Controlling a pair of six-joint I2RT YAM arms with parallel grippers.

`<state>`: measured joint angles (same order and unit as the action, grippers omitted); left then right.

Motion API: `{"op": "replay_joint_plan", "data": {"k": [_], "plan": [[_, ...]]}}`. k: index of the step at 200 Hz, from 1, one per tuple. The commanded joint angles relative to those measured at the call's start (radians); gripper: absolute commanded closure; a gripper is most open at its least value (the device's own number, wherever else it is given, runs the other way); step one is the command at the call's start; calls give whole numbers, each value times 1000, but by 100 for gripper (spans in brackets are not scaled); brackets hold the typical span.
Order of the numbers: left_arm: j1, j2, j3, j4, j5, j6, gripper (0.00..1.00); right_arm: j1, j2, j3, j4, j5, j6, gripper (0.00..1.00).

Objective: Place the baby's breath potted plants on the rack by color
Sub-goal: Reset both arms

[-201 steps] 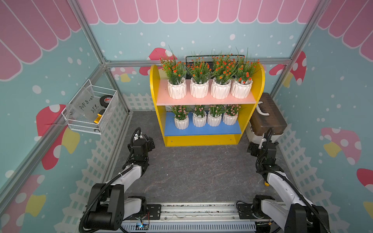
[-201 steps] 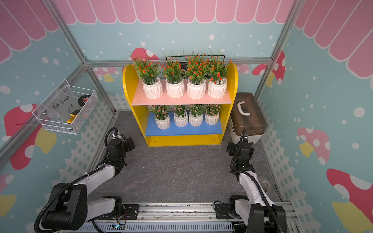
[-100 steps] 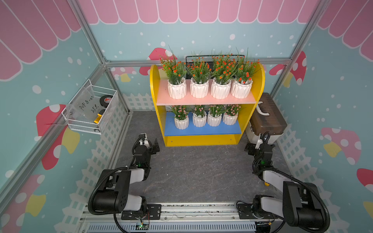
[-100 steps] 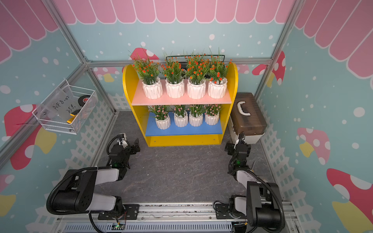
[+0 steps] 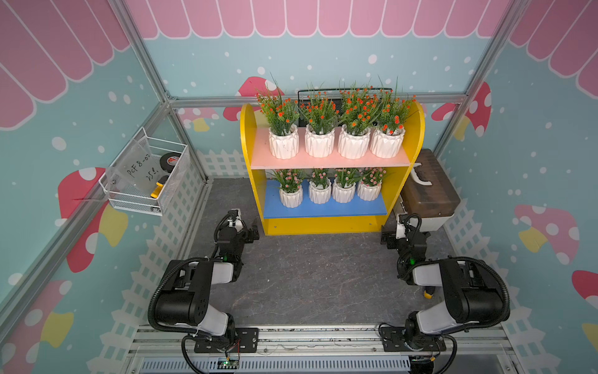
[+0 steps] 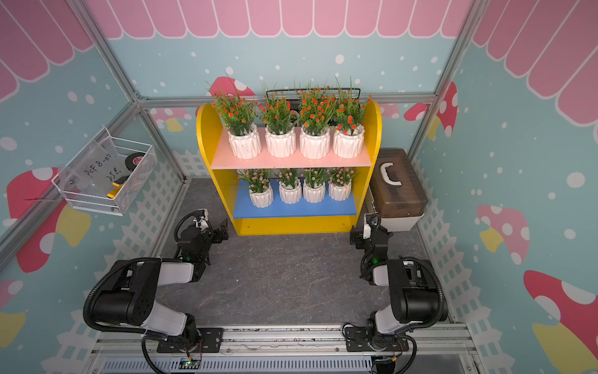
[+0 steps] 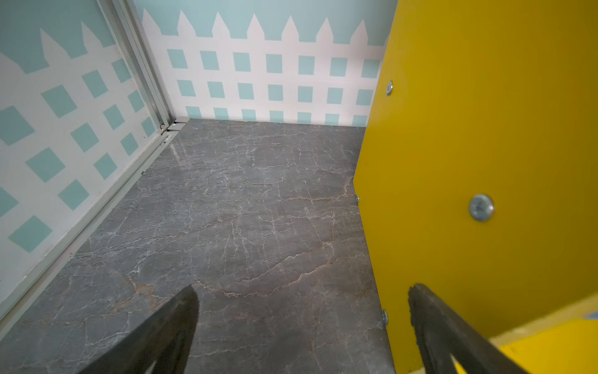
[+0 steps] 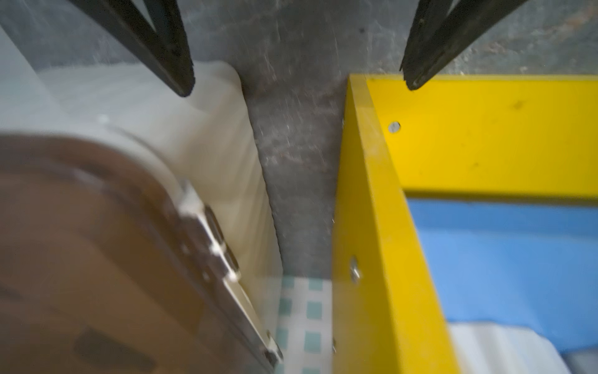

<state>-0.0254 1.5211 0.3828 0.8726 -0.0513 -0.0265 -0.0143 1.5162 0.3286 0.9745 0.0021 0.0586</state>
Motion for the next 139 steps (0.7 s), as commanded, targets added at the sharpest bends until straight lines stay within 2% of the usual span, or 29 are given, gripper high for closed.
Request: {"op": "replay_joint_plan", "data": {"k": [1, 17, 139], "plan": [[9, 12, 12, -1, -16, -1, 1, 4, -5, 27, -62, 14, -48, 1], [9, 5, 16, -21, -16, -4, 1, 4, 11, 26, -38, 50, -29, 1], [9, 8, 14, -16, -18, -3, 1, 4, 8, 31, -54, 49, -30, 1]]}}
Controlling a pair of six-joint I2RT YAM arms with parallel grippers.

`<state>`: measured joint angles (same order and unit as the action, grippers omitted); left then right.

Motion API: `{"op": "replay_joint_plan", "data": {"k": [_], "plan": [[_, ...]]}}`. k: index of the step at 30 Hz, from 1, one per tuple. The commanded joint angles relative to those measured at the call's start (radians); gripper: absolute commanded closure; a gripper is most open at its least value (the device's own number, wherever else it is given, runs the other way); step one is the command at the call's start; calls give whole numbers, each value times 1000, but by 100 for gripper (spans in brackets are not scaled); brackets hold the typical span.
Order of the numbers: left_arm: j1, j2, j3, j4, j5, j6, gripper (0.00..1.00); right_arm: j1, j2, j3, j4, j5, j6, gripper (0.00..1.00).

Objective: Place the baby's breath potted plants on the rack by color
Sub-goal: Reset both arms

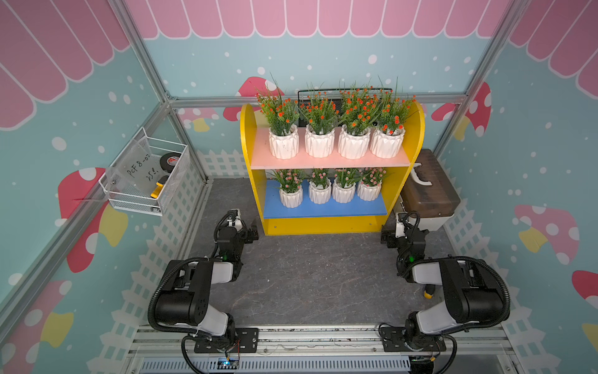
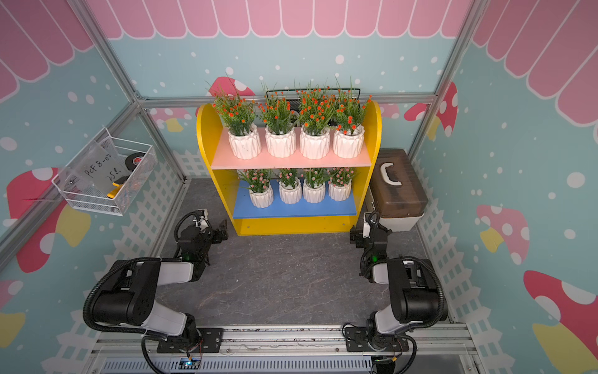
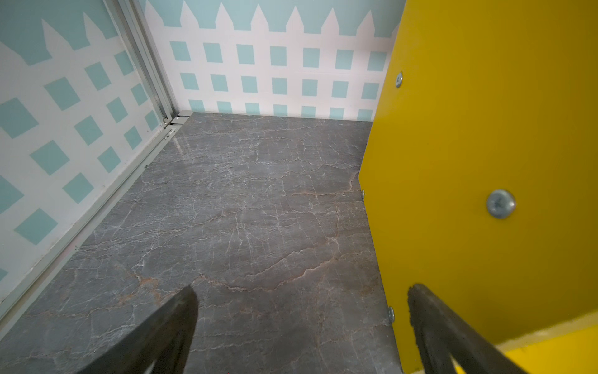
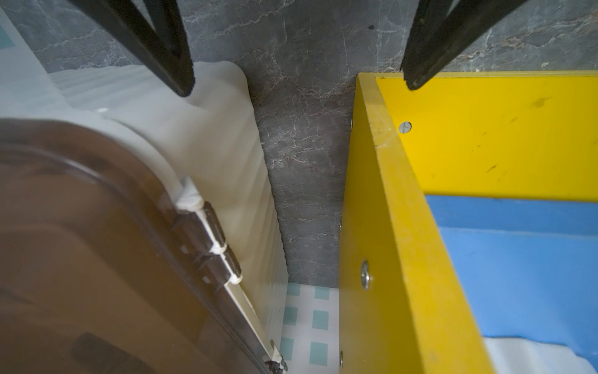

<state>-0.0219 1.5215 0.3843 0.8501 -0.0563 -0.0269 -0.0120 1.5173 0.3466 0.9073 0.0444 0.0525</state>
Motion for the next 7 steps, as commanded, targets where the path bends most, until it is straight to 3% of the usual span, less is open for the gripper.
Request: {"op": "replay_joint_plan", "data": {"k": [1, 7], "plan": [[6, 8, 13, 6, -13, -3, 1, 1, 7, 13, 13, 6, -23, 1], [5, 8, 12, 6, -14, -4, 1, 1, 11, 17, 12, 5, -22, 1]]}}
